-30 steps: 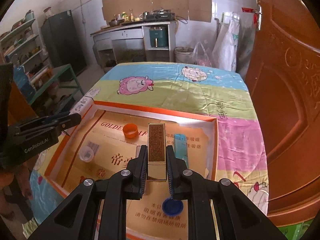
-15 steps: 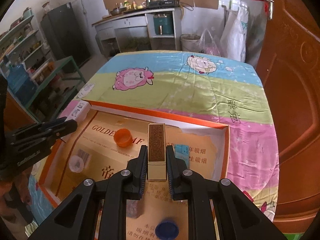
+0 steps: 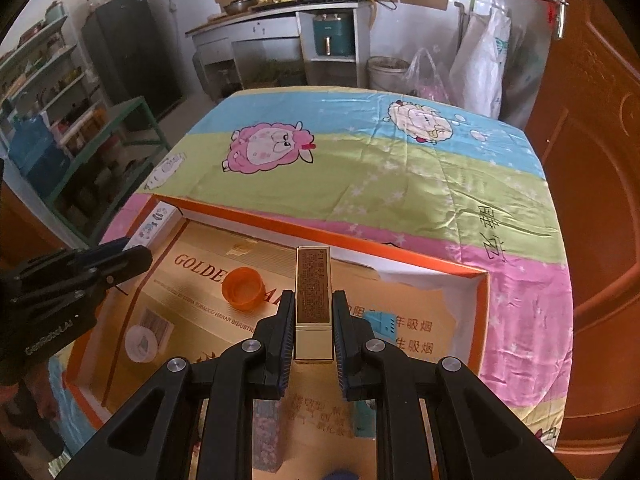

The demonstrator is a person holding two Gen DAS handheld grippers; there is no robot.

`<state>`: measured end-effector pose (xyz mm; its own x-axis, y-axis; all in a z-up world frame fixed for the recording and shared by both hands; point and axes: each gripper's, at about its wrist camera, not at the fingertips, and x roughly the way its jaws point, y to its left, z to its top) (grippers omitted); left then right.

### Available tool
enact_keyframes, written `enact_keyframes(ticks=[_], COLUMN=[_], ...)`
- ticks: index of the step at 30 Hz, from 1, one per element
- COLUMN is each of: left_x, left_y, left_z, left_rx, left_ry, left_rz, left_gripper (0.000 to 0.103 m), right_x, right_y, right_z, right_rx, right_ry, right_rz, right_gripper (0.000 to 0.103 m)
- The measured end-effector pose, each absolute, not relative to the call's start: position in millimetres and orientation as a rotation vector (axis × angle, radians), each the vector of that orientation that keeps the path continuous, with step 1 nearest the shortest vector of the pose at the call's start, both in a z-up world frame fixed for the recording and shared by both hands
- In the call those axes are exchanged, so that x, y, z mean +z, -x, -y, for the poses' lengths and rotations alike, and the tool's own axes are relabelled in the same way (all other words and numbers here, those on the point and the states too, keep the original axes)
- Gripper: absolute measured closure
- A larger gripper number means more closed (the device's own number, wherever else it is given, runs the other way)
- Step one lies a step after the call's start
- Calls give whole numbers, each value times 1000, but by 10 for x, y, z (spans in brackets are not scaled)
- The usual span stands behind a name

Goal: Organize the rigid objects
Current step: 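Lower the white box with the left tool while the right tool lowers the gold box into the lid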

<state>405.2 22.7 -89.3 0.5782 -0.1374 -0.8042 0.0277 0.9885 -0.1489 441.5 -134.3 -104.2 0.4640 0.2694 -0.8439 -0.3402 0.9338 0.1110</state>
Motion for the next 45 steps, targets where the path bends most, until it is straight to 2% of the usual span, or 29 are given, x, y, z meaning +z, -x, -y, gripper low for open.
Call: enact_keyframes(ticks=[45], left_x=[-1231], left_y=[-4269], left_z=[-201], left_rx=[-101], left_ry=[107], left_rz=[-1020], left_gripper=[77], right_x=[-1346], right_y=[-4578], right_z=[1211], right_rx=[355], right_ry=[113], right_rz=[-1075], right_gripper=[85])
